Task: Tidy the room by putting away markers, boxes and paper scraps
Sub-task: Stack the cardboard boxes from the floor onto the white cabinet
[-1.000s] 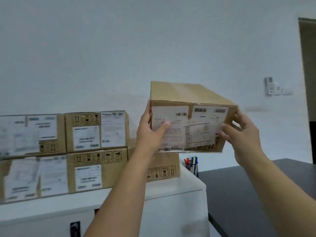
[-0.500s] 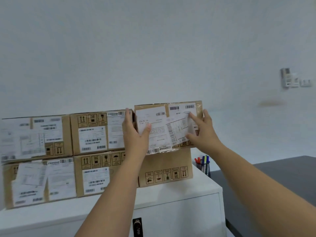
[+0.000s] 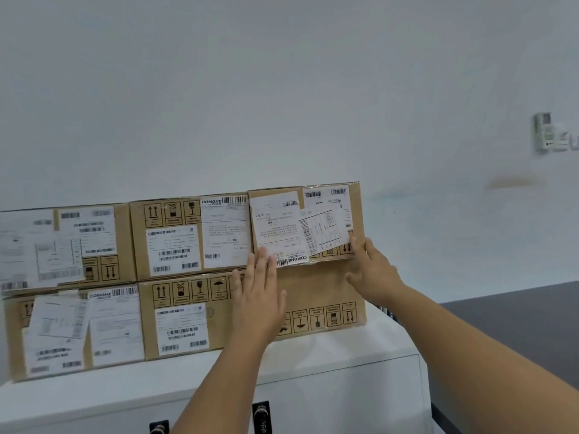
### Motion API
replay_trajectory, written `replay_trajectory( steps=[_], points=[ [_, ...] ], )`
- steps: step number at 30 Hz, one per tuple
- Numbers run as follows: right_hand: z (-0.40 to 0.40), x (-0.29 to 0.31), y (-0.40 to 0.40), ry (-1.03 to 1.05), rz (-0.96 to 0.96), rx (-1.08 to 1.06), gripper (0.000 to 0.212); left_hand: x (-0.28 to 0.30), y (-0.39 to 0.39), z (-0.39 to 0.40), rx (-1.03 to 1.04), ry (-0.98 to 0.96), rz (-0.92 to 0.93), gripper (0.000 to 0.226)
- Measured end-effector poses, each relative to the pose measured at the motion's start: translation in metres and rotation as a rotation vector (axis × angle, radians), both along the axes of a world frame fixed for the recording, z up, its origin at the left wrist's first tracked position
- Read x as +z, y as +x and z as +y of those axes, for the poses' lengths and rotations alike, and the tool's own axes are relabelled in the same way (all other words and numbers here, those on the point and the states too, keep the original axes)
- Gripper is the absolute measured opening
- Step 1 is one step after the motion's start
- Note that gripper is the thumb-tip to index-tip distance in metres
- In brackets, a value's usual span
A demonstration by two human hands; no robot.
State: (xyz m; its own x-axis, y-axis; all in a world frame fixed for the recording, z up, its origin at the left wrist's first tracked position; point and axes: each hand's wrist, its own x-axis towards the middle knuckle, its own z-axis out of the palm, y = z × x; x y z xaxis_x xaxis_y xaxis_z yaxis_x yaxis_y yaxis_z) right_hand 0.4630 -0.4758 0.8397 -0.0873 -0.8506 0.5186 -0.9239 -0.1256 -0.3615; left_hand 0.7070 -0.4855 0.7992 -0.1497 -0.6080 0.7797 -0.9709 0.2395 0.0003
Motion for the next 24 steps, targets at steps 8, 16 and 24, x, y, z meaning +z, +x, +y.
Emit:
replay_trajectory(
  steps=[8, 16, 24],
  points=[
    [-0.011, 0.007, 0.006, 0.131, 0.020, 0.003, 0.087, -0.015, -0.001, -0.016, 0.050, 0.080, -0.067, 0.080],
    [-0.002, 0.017, -0.008, 0.205, 0.149, 0.041, 0.094, -0.008, -0.010, -0.012, 0.088, 0.164, -0.069, 0.080],
    [0.028, 0.001, -0.076, 0.280, 0.241, -0.103, 0.084, 0.001, -0.062, 0.017, -0.010, 0.204, -0.223, 0.076]
  ],
)
